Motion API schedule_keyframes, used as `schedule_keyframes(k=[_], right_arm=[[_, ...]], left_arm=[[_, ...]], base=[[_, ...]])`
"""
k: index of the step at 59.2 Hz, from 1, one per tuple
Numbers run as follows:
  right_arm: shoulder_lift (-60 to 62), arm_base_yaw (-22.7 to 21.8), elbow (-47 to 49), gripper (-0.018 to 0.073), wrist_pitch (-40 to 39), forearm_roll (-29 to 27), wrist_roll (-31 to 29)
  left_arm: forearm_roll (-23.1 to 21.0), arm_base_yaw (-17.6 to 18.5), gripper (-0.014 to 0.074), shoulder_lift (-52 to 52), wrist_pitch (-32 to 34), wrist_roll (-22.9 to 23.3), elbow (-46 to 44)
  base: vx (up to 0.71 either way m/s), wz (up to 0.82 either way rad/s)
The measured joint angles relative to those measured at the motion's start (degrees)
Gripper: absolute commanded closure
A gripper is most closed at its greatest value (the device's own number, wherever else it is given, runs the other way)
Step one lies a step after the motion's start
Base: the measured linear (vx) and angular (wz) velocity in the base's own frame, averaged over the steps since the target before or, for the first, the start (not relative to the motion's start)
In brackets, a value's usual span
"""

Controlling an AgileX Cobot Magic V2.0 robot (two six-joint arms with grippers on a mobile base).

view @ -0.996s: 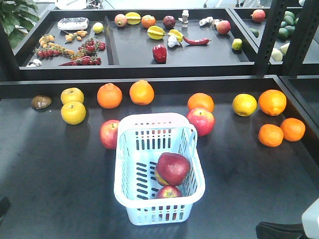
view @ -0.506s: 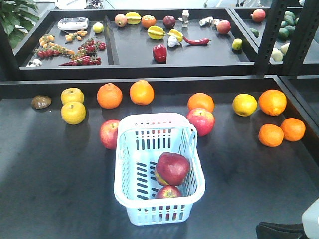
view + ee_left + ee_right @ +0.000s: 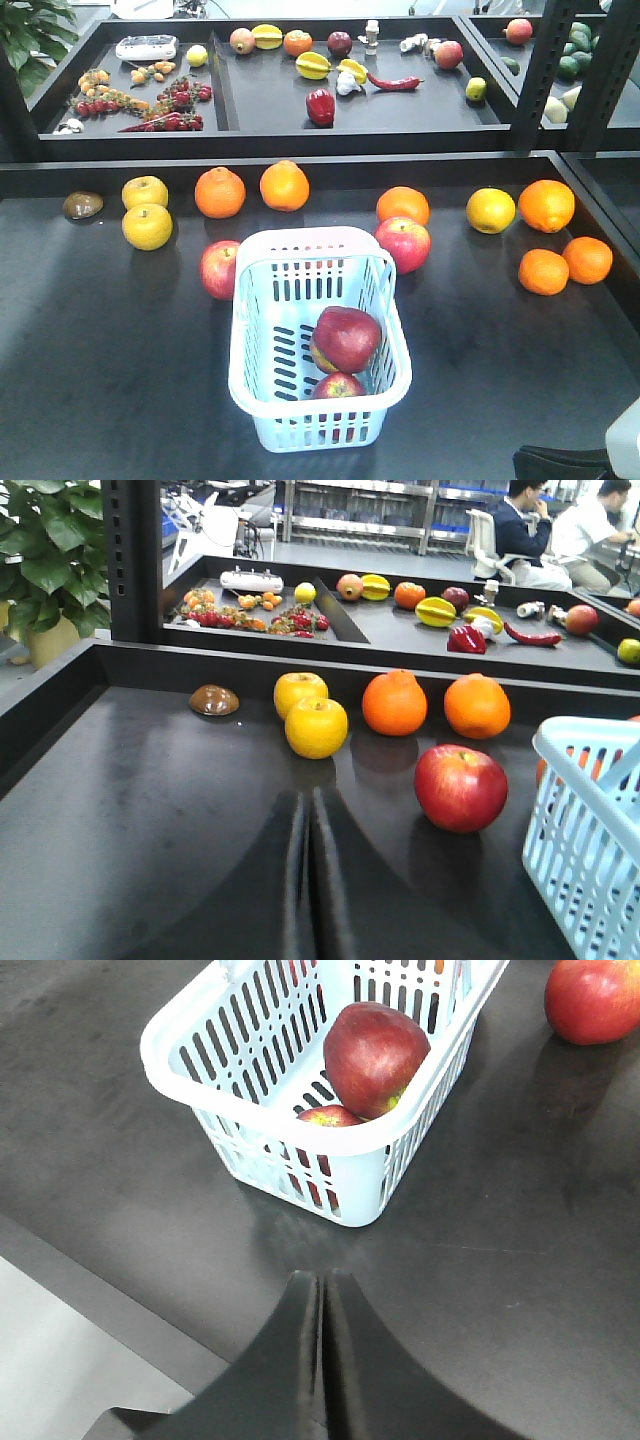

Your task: Pick three apples into basket with both arms

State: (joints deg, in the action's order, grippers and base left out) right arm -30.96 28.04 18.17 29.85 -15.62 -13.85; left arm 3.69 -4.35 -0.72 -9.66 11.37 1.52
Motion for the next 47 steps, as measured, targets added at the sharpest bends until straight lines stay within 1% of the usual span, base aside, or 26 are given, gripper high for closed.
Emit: schedule_keyframes(k=[8, 14, 24, 30, 47], right_arm=[[0.0, 0.0, 0.0, 0.0564, 0.0, 0.0, 0.0], [0.0, 0.0, 0.0, 0.0564, 0.0, 0.0, 0.0], [0.0, 0.0, 0.0, 0.0564, 0.0, 0.0, 0.0], [0.0, 0.0, 0.0, 0.0564, 0.0, 0.0, 0.0], [0.0, 0.0, 0.0, 0.0564, 0.0, 0.0, 0.0]], left_arm=[[-0.1, -0.2, 0.0602, 0.0, 5.4, 0.0, 0.1], [-0.2, -0.2, 0.0602, 0.0, 7.7, 0.0, 0.1], [-0.2, 0.4, 0.0602, 0.0, 8.2, -0.2, 0.1], [1.2, 1.2, 0.0602, 0.0, 8.2, -1.5, 0.1], [1.5, 1.4, 0.0602, 0.0, 8.2, -2.4, 0.1]], base=[[0.00, 0.00], [0.00, 0.00], [0.00, 0.00], [0.00, 0.00], [0.00, 0.00]])
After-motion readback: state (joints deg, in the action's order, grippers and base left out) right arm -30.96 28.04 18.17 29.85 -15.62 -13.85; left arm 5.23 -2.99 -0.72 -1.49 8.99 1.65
